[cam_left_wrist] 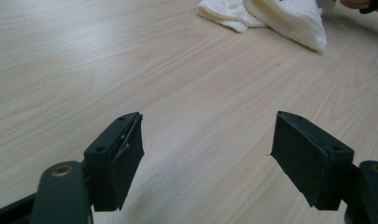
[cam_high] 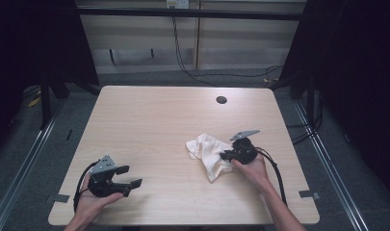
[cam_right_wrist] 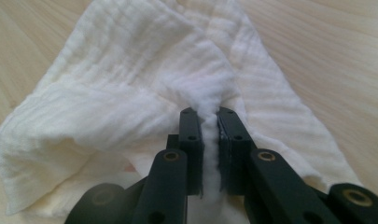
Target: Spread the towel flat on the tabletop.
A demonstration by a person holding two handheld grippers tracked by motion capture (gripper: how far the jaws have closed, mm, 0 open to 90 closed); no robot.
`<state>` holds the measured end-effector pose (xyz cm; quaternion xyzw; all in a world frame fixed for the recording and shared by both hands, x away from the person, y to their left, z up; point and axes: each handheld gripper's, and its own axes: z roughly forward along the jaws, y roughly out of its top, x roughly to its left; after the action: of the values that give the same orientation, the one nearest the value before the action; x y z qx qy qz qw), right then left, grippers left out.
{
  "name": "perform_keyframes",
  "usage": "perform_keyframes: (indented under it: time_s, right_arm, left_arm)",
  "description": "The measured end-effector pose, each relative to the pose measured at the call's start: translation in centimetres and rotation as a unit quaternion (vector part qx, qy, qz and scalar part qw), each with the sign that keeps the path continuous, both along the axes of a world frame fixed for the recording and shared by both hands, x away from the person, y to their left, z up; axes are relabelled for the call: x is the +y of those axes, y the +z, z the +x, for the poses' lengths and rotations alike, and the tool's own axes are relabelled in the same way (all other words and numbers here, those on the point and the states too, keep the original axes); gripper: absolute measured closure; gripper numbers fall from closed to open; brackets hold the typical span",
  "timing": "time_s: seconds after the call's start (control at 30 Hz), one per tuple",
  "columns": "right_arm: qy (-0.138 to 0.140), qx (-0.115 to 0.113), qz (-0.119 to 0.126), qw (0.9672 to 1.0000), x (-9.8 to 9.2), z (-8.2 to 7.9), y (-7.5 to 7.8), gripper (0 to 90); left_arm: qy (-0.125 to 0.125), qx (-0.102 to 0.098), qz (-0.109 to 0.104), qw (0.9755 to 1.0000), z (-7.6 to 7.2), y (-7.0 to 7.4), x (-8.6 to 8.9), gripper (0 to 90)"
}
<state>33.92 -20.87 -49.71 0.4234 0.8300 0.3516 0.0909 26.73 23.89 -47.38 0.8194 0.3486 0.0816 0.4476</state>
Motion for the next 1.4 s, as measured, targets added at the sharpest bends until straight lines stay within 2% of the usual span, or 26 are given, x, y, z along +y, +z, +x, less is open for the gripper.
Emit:
perform_keyframes:
  time_s: [0.1, 0.27, 0.37, 0.5, 0.57, 0.6, 0.67, 0.77, 0.83, 0.87, 0.97, 1.0, 1.03, 1.1, 1.13, 1.17, 1.2, 1.27, 1.3, 1.33, 1.4]
  right_arm:
    - [0.007, 0.009, 0.015, 0.9998, 0.9, -0.4, 0.0, 81.6]
    - [0.026, 0.013, 0.019, 0.9994, 2.5, -1.2, 0.1, 81.6]
    - [0.043, 0.012, 0.018, 0.9988, 3.6, -1.8, 0.1, 81.6]
    - [0.047, 0.011, 0.039, 0.9981, 4.9, -2.6, 0.2, 80.8]
    - [0.049, 0.005, 0.025, 0.9985, 5.6, -2.9, 0.3, 77.2]
    - [0.05, 0.005, 0.028, 0.9983, 5.7, -3.0, 0.4, 73.3]
    - [0.054, 0.0, 0.04, 0.9977, 5.8, -3.3, 0.9, 63.0]
    - [0.053, -0.016, 0.053, 0.997, 5.2, -3.8, 2.2, 57.1]
    - [0.048, -0.025, 0.057, 0.9969, 4.4, -4.3, 3.2, 54.4]
    - [0.042, -0.032, 0.057, 0.997, 3.9, -4.7, 3.7, 53.6]
    - [0.033, -0.043, 0.063, 0.9966, 1.9, -5.7, 4.8, 52.7]
    - [0.033, -0.043, 0.063, 0.9966, 1.9, -5.7, 4.8, 52.7]
    - [0.027, -0.041, 0.058, 0.9971, 0.7, -6.4, 4.7, 52.7]
    - [0.024, -0.037, 0.054, 0.9975, 0.2, -6.8, 4.5, 52.6]
    - [0.018, -0.03, 0.045, 0.9984, -0.6, -7.5, 3.7, 52.7]
    - [0.018, -0.03, 0.045, 0.9984, -0.6, -7.5, 3.7, 52.7]
    - [0.017, -0.025, 0.049, 0.9983, -1.2, -8.0, 2.8, 53.7]
    - [0.015, -0.019, 0.047, 0.9986, -1.5, -8.2, 2.1, 54.7]
    - [0.015, -0.019, 0.047, 0.9986, -1.5, -8.2, 2.1, 54.7]
    - [0.016, -0.015, 0.047, 0.9987, -1.5, -8.2, 1.7, 56.2]
    - [0.016, -0.009, 0.045, 0.9988, -1.3, -8.0, 1.3, 63.6]
  left_arm:
    - [0.001, 0.011, -0.008, 0.9999, 0.1, 0.0, -0.1, 26.7]
    - [-0.002, 0.007, -0.001, 1.0, 0.1, 0.0, -0.5, 28.6]
    - [-0.007, 0.007, -0.005, 0.9999, 0.1, 0.2, -0.8, 30.2]
    - [-0.017, 0.001, -0.004, 0.9998, 0.1, 0.6, -1.8, 34.8]
    - [-0.029, -0.003, 0.008, 0.9995, 0.0, 0.8, -2.7, 36.7]
    - [-0.029, -0.003, 0.008, 0.9995, 0.0, 0.8, -2.7, 37.4]
    - [-0.051, -0.013, 0.014, 0.9985, -0.1, 1.3, -4.0, 41.9]
    - [-0.062, -0.017, 0.01, 0.9979, 0.1, 1.6, -5.0, 45.8]
    - [-0.086, -0.021, 0.008, 0.9961, 0.5, 2.2, -6.9, 48.8]
    - [-0.086, -0.021, 0.008, 0.9961, 0.5, 2.2, -6.9, 50.1]
    - [-0.119, -0.026, 0.005, 0.9925, 0.9, 2.8, -9.3, 52.6]
    - [-0.119, -0.026, 0.005, 0.9925, 0.9, 2.8, -9.3, 51.9]
    - [-0.124, -0.027, 0.008, 0.992, 1.1, 2.7, -10.6, 49.5]
    - [-0.129, -0.026, 0.009, 0.9913, 1.3, 2.6, -11.2, 47.3]
    - [-0.133, -0.023, 0.018, 0.9907, 1.7, 2.2, -12.3, 46.8]
    - [-0.133, -0.023, 0.018, 0.9907, 1.7, 2.2, -12.3, 47.1]
    - [-0.14, -0.014, 0.015, 0.9899, 2.0, 1.6, -13.2, 47.8]
    - [-0.151, -0.012, 0.021, 0.9883, 2.1, 1.0, -14.0, 49.3]
    - [-0.151, -0.012, 0.021, 0.9883, 2.1, 1.0, -14.0, 49.8]
    - [-0.156, -0.015, 0.037, 0.9869, 2.0, 0.4, -14.5, 49.8]
    - [-0.153, -0.02, 0.057, 0.9865, 1.9, -0.3, -14.9, 48.8]
